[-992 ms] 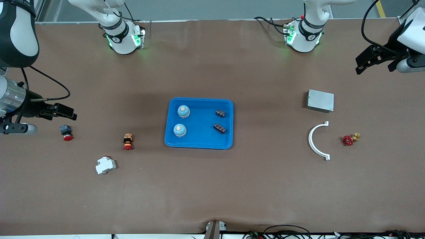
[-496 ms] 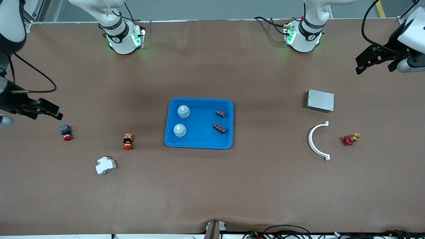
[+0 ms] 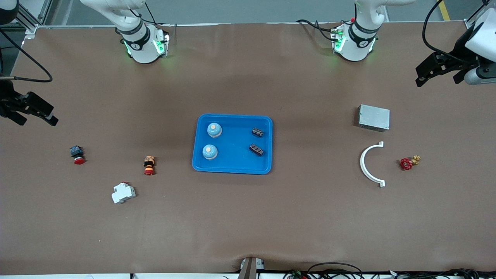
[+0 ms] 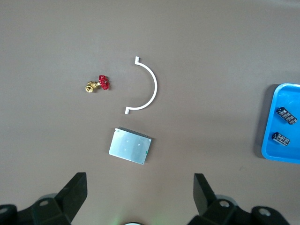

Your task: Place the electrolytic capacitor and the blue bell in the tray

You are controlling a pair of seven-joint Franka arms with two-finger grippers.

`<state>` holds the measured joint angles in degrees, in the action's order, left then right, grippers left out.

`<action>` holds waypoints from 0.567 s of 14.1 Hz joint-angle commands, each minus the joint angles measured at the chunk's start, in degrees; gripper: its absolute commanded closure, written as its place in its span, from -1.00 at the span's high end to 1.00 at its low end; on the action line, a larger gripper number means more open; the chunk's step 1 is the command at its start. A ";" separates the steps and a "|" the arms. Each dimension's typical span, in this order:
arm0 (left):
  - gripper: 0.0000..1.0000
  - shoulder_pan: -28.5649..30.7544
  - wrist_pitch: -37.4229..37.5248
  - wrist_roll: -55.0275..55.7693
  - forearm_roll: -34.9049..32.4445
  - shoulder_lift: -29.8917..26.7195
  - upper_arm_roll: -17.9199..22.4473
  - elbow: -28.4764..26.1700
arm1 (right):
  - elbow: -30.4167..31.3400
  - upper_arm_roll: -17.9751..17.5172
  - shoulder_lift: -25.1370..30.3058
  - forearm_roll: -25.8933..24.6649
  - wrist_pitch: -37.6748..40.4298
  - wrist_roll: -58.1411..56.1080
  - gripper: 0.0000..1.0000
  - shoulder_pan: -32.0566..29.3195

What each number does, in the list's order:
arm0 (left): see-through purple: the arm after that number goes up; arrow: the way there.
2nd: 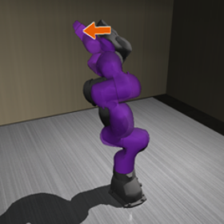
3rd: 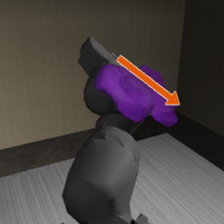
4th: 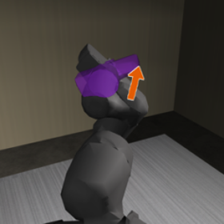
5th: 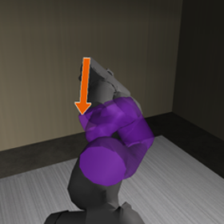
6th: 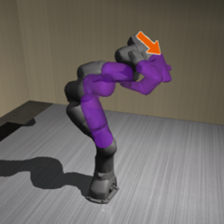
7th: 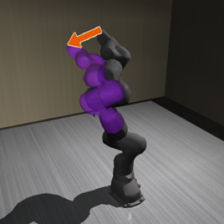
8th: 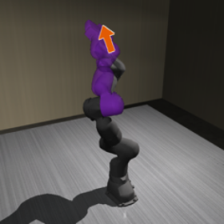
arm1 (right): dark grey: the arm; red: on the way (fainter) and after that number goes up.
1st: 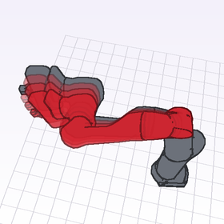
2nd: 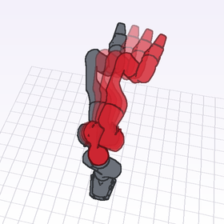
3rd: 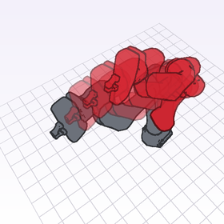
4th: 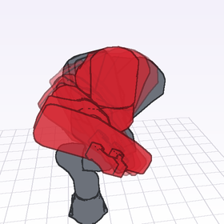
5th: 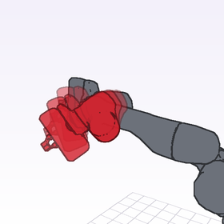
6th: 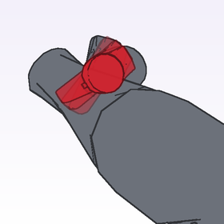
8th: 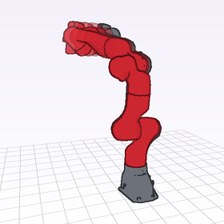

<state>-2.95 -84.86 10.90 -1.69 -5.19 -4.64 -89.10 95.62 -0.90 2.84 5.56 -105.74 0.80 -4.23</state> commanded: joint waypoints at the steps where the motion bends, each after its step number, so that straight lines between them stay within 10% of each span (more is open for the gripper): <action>1: 1.00 0.14 0.93 -1.32 1.42 -0.52 -0.10 0.51 | -1.14 -0.68 0.24 -0.64 0.27 -0.01 1.00 -0.96; 8: 1.00 -0.30 4.36 -1.23 1.42 0.27 -0.11 2.97 | -4.11 -1.03 -0.38 -5.98 9.21 0.60 1.00 -0.17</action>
<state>-3.16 -81.83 10.90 -1.63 -5.20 -4.70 -87.48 94.18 -1.19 2.80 2.96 -100.64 0.80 -4.22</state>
